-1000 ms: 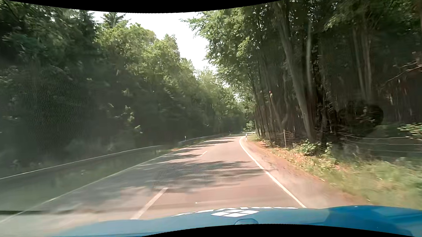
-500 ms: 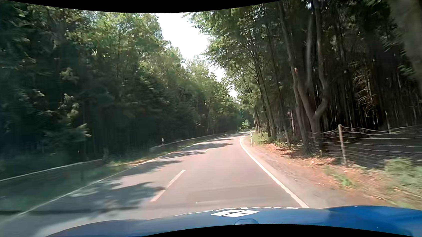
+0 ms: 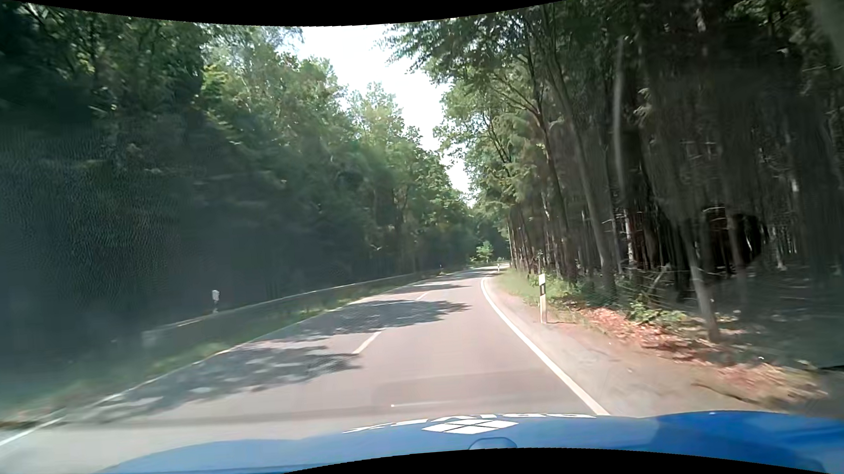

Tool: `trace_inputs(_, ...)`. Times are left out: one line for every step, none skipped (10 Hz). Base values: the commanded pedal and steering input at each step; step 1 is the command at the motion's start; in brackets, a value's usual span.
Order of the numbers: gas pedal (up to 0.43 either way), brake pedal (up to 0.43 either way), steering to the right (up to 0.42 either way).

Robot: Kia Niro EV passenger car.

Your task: Follow the waypoints while adhering to traffic rules and regulations

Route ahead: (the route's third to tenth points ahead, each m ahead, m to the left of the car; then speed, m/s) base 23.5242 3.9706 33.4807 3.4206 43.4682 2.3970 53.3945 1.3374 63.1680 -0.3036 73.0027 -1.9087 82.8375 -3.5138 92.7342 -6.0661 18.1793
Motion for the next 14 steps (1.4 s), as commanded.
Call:
trace_inputs(0.169, 0.000, 0.014)
trace_inputs(0.169, 0.000, 0.011)
trace_inputs(0.169, 0.000, 0.010)
trace_inputs(0.169, 0.000, 0.011)
trace_inputs(0.169, 0.000, 0.014)
trace_inputs(0.169, 0.000, 0.015)
trace_inputs(0.169, 0.000, 0.016)
trace_inputs(0.169, 0.000, 0.018)
trace_inputs(0.169, 0.000, 0.017)
trace_inputs(0.169, 0.000, 0.016)
trace_inputs(0.169, 0.000, 0.015)
trace_inputs(0.169, 0.000, 0.016)
trace_inputs(0.169, 0.000, 0.015)
trace_inputs(0.169, 0.000, 0.015)
